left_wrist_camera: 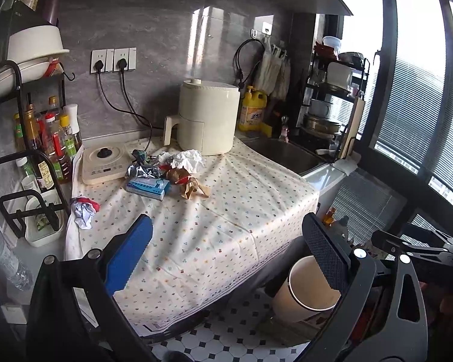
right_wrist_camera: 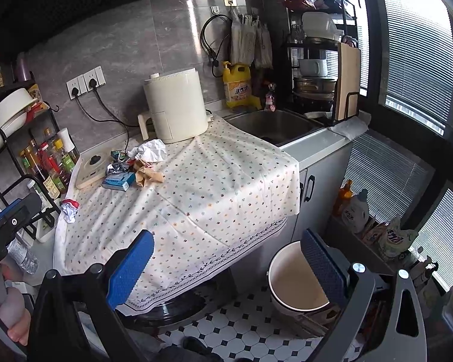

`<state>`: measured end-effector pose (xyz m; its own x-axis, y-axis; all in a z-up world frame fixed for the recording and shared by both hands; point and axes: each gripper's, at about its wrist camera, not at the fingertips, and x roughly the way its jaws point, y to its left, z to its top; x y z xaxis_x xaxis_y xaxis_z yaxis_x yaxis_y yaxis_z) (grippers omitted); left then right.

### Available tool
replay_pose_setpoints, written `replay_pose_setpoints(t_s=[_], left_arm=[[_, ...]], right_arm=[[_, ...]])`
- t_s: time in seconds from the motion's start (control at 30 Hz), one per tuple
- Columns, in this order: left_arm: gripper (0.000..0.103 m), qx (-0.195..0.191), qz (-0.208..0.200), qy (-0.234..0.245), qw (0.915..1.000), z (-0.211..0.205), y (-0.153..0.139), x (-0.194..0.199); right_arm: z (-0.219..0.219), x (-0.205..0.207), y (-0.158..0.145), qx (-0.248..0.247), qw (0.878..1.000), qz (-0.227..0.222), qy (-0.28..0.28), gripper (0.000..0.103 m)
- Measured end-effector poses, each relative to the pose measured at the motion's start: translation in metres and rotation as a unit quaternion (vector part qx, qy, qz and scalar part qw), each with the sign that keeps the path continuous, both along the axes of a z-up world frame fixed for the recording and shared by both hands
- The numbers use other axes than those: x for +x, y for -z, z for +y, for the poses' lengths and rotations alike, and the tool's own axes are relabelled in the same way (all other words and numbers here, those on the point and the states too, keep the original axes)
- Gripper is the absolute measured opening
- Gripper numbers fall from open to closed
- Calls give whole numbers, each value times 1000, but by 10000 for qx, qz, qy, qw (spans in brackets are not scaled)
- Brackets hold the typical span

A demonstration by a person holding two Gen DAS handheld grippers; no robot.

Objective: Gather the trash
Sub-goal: 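Move both tools toward the trash pile on the dotted cloth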

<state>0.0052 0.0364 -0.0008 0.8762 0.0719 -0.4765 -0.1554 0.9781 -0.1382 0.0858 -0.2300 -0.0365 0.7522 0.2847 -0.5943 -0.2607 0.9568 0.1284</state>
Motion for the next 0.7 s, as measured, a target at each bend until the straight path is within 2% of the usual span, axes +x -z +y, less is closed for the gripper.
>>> replay_pose_setpoints(t_s=[0.7], left_arm=[[98,-63,-16,-91,9999,9,-2,-3]], right_arm=[[2,-4,-5,-14,9998,-59,-171,95]])
